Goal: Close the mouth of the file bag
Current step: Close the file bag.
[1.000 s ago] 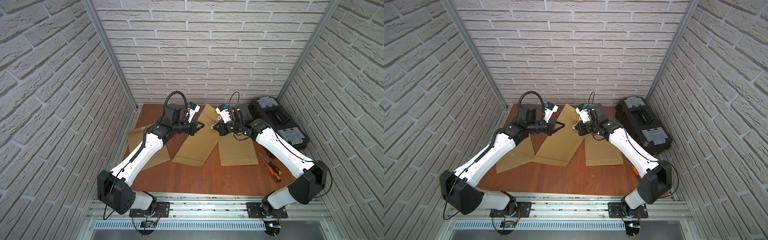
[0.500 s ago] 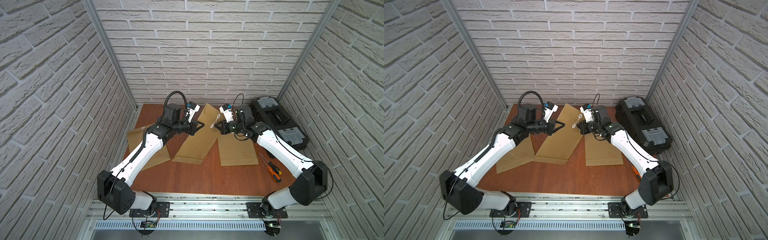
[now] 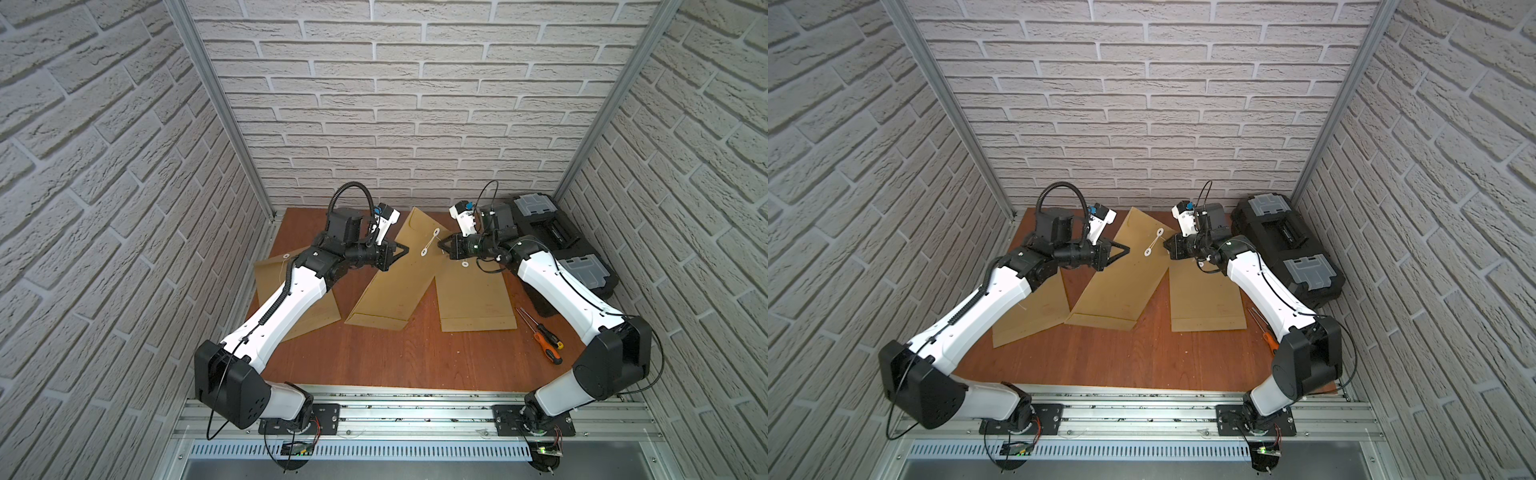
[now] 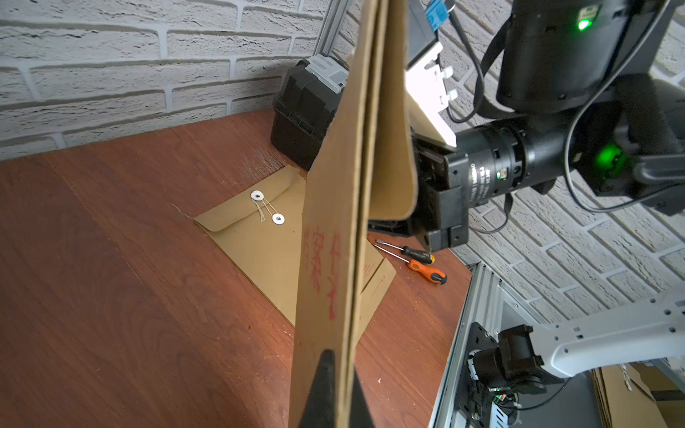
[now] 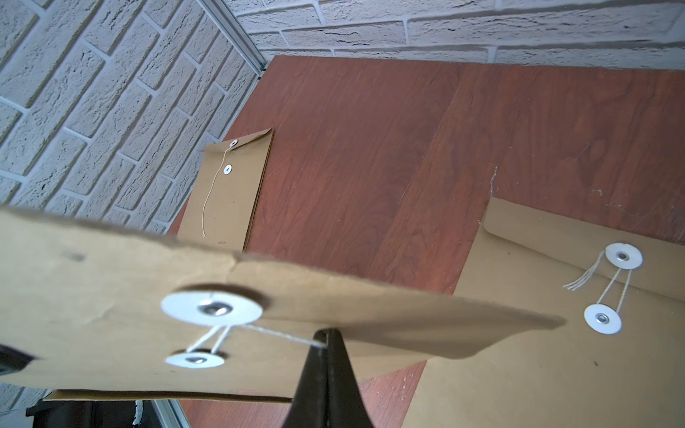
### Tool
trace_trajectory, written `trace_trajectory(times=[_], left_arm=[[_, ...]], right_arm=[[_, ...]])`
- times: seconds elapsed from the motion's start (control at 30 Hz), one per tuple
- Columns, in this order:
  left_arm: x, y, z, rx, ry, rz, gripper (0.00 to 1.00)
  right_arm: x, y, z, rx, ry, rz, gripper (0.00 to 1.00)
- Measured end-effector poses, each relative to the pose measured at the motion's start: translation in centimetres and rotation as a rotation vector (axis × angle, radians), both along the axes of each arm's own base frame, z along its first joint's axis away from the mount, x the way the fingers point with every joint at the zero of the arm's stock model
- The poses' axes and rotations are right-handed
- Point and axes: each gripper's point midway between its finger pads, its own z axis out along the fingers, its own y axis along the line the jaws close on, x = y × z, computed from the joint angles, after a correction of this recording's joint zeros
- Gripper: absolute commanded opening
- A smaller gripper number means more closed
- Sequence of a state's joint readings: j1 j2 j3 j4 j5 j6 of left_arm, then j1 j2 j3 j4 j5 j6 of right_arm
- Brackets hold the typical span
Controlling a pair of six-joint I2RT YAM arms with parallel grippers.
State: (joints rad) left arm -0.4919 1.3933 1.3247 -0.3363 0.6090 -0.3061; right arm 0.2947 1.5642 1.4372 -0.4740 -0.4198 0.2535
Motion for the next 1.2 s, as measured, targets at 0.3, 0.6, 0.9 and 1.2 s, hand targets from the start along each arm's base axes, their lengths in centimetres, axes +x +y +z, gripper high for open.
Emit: trace_trajectory(times=[0.3,0.6,0.9,1.2], left_arm=[[0.0,0.0,0.0,0.006,-0.015,-0.007,0.00],[0.2,-0.1,0.6,-0.005,-0.036,-0.008,0.00],[0.1,-0.1,0.8,-0.007,-0.037,-0.011,0.00],[0.1,-0.1,1.0,-0.008,-0.040,-0.012,0.00]], right_arm=[[1.2,-1.1,3.2,-0.049,-0.010,-0.002,0.03],[0.5,-1.1,5.7,-0.066,0.005,0.024,0.03],[-0.3,-1.4,4.9,-0.094,0.039,0.033,0.06],[-0.6,-2.0,3.2,-0.131,0.075,0.025,0.08]])
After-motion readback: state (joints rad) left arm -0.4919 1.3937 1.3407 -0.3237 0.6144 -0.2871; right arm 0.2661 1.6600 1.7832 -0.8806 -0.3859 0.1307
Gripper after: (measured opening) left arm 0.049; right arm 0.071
